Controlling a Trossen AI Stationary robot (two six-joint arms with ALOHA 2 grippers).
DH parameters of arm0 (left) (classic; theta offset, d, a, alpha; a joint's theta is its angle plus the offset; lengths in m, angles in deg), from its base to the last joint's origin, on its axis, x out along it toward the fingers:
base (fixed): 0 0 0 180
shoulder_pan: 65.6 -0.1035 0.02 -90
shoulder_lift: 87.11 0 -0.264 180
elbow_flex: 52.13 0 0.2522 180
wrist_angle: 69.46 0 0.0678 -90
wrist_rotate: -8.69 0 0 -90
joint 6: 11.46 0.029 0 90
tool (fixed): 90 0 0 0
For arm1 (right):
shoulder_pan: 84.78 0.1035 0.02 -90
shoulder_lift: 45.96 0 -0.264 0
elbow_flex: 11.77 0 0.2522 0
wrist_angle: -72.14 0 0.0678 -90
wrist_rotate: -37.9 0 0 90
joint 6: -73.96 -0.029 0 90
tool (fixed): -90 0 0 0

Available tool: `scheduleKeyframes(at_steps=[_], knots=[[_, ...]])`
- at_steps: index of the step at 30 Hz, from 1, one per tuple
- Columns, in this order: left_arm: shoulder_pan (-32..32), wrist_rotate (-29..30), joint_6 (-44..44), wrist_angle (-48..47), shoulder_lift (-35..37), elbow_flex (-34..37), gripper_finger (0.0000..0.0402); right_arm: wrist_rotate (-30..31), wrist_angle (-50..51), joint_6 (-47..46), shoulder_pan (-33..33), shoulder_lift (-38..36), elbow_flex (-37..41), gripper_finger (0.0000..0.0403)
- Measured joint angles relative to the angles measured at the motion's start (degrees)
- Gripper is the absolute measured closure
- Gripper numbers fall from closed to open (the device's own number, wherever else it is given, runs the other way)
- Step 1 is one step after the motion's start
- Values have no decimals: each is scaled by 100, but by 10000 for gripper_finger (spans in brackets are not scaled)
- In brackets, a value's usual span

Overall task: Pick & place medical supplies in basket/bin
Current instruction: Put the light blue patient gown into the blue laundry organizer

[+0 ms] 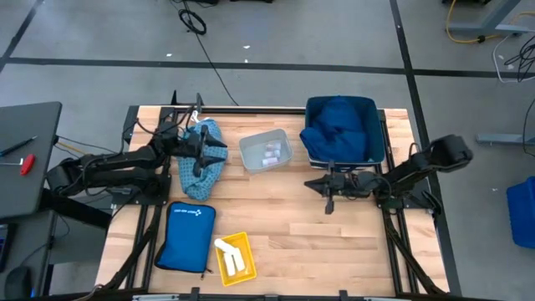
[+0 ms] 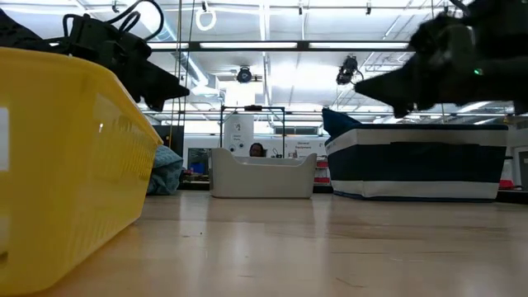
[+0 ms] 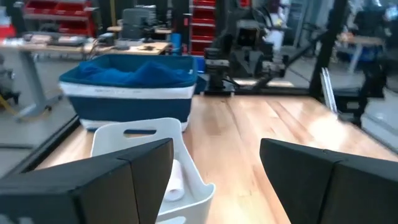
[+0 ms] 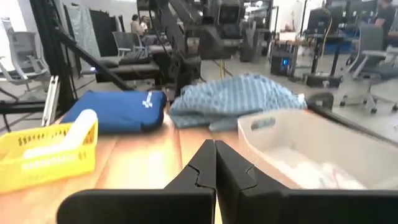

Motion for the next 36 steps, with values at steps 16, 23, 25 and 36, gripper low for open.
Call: scheduleKeyframes(at_steps=[16,23,25,36], knots=[[527,100,-1883,-221,20,-444,125,-307,197,-338,2,-155,357,334],[1172,1152,-957,-3563,3,-1685,98,-327,649,-491,2,-151,357,293],[1432,1947,-547,-4621,-41,-2157,97,-329,695,-491,2,-151,356,284],[1836,4438,-1040,-8153,-693,-3607,97,-324,1018,-642,2,-151,356,259]])
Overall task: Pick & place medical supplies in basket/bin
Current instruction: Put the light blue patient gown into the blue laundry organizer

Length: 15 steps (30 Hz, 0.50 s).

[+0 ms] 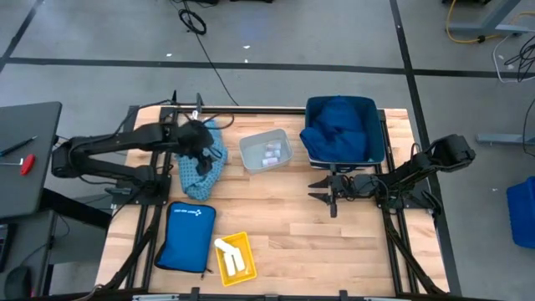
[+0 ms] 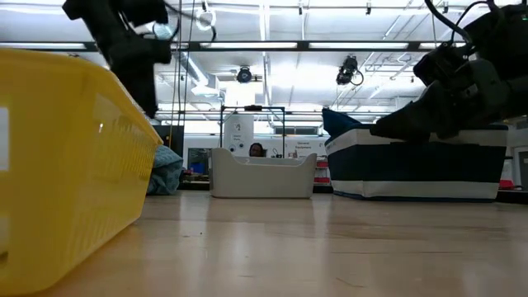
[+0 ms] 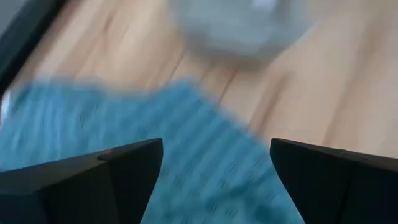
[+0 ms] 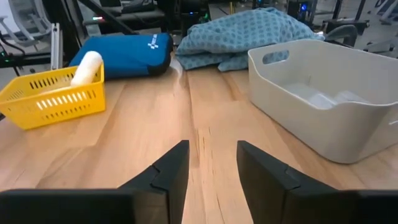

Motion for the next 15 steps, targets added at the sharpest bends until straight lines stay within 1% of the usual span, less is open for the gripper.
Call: scheduleKeyframes(at_steps=[3,6,10,15], knots=[[0,457,-275,-597,-297,5,97,0,15,-2,0,0,0,258],[0,755,-449,-1019,-552,5,97,0,16,8,0,0,0,258],[2,806,-571,-1294,-719,5,96,0,22,8,-1,0,0,258],[0,818,-716,-1198,-900,103,96,0,23,11,0,0,0,258]])
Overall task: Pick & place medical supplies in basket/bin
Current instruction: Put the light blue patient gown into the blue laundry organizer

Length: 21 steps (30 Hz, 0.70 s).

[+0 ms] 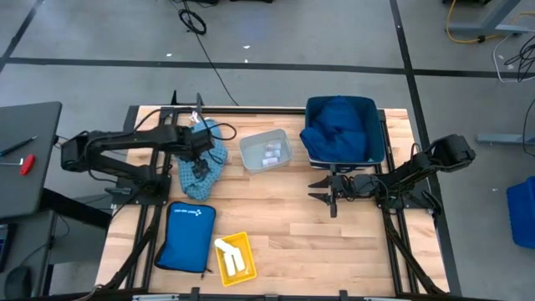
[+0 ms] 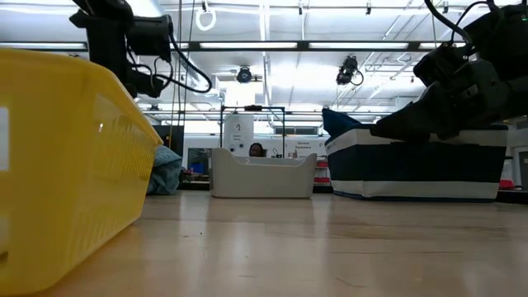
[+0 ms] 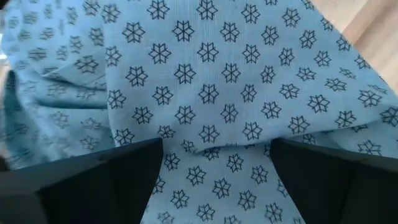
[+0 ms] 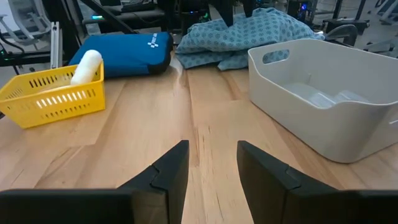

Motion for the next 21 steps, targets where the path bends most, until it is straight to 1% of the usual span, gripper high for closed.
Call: scheduleKeyframes(at_steps=[3,6,11,15,18,21], knots=[[-6,-43,-17,371,-183,246,96,0,0,2,-2,0,0,258],[-9,-262,-65,809,-494,556,89,0,0,2,0,0,0,258],[-7,-379,-136,1094,-1266,595,82,0,2,0,-1,0,0,258],[-7,-470,-221,1598,-1771,762,82,0,4,-3,0,0,0,258],[-7,-490,-381,1795,-1979,803,82,-6,4,-11,0,0,0,258],[-2,-353,-628,2001,-2013,803,82,-26,4,-12,0,0,0,258]])
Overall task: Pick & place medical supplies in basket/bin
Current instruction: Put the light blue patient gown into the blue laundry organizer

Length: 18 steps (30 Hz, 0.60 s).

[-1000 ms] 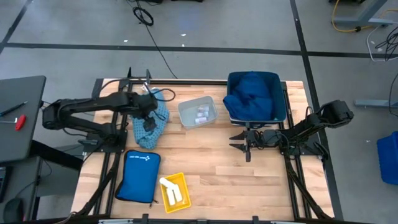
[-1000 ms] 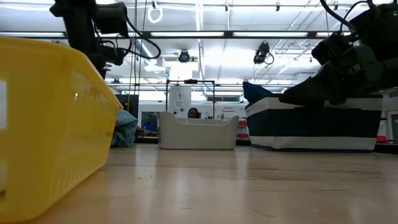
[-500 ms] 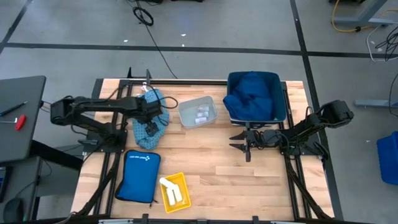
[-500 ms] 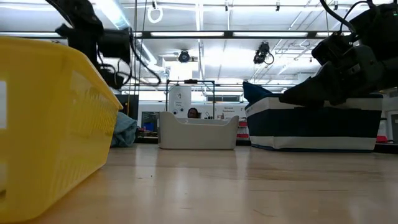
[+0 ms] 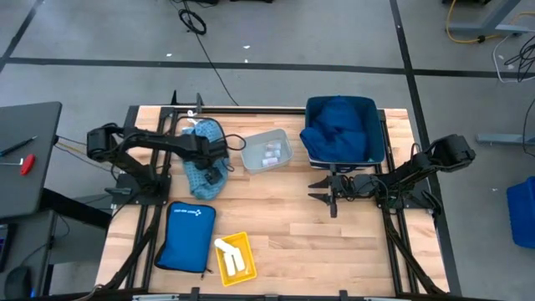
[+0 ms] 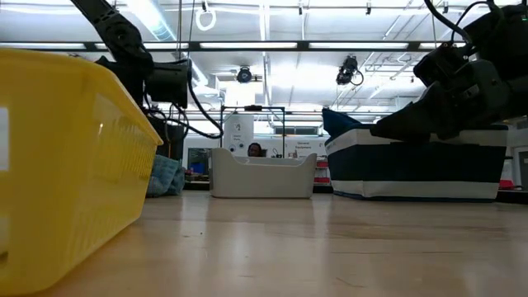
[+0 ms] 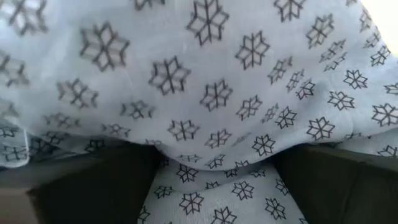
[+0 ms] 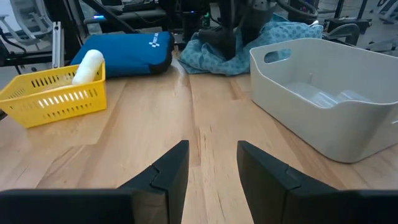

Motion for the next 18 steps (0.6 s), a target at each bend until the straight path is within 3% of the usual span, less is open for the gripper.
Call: scheduleKeyframes(at_steps=[3,6,8,13,18], knots=[[-11,122,-109,126,32,20,88,-7,1,1,0,0,-2,258],[-28,138,-139,156,42,22,124,-20,3,12,0,0,-2,258],[-28,160,-154,158,42,5,173,-20,9,12,-1,0,-1,258],[34,156,115,97,143,-87,343,-35,11,10,-2,0,-1,259],[213,138,238,111,442,-199,345,-83,53,-4,0,0,-2,259]])
